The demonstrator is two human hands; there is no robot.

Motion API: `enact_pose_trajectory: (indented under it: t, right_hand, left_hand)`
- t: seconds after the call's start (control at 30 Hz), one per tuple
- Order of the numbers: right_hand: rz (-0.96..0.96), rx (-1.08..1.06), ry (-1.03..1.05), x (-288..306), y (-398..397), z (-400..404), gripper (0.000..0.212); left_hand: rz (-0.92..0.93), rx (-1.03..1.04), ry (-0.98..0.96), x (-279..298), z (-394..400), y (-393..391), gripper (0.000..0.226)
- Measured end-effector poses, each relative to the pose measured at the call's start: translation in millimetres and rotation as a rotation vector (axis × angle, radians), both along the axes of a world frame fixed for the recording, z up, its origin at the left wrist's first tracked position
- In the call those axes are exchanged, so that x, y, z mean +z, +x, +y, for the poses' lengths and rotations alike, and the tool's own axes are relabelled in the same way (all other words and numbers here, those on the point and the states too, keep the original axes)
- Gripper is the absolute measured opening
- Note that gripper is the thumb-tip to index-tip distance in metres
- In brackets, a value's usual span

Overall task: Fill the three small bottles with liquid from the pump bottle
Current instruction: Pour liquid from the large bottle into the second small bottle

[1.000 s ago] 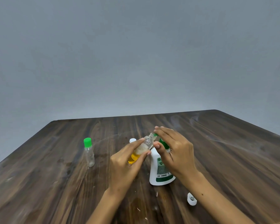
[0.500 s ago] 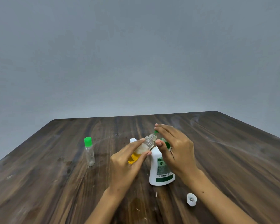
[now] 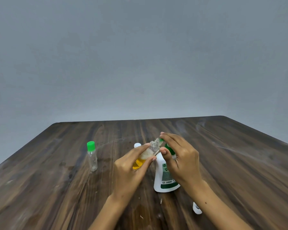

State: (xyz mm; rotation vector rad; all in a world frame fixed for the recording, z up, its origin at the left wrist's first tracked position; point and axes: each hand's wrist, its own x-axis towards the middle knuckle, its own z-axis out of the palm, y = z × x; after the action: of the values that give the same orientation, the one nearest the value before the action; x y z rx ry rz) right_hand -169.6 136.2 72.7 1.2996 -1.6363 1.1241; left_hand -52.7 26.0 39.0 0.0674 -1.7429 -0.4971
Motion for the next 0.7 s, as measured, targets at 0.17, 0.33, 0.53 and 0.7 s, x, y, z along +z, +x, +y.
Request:
enact_pose_trajectory:
  t: [0.17,0.33,0.53,0.7]
  right_hand:
    - [0.044,-0.001,0.006,7,-4,2,0.069]
    - [0.036,-0.003,-0.001,1,-2,1,0.069]
    - [0.034,-0.005,-0.004,9,-3,1,0.069]
    - [0.021,-0.008,-0.021,4,-1,0,0.069]
  left_hand:
    - [0.001,-0.002,-0.005,0,1,-1,0.036]
    - [-0.012,0.004,-0.015,0,0,2,0.037]
    - [-0.005,-0.005,-0.011,0,1,1,0.036]
    - [0.001,0.005,-0.015,1,0,0,0.036]
